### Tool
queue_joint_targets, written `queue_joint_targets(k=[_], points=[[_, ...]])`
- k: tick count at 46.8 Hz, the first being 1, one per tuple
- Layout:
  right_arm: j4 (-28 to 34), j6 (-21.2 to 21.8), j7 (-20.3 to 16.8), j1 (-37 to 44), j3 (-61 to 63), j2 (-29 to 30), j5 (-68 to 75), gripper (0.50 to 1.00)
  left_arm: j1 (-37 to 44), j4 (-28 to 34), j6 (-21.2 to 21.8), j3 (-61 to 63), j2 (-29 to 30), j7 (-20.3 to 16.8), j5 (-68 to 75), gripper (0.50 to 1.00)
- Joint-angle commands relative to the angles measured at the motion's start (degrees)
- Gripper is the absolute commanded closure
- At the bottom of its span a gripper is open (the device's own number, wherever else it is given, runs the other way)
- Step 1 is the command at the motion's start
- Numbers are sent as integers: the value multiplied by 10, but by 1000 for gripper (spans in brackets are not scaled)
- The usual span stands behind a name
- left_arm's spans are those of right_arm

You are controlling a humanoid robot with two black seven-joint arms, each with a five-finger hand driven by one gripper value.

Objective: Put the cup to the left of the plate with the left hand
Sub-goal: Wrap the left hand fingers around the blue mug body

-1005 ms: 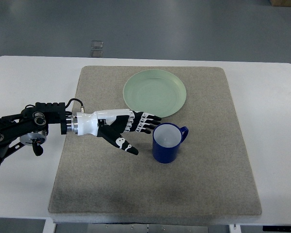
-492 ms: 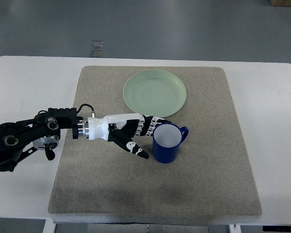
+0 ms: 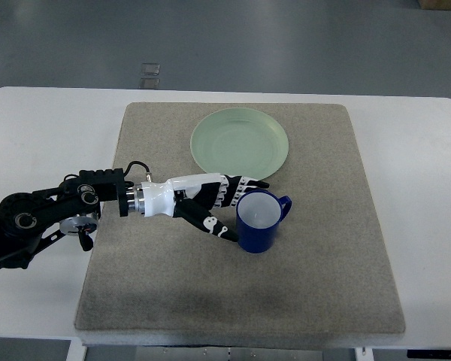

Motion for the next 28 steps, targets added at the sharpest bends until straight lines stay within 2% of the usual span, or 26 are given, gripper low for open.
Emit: queue_joint_targets(k=[1,19,24,28], points=[[0,0,0,0,0,0,0,568,2,1,0,0,-11,-1,0,506],[0,0,0,0,0,0,0,568,5,1,2,0,-14,-1,0,510],[0,0,0,0,0,0,0,568,5,-1,3,-2,-14,-1,0,521],[0,0,0,0,0,0,0,568,5,1,3,-2,-14,-1,0,549]])
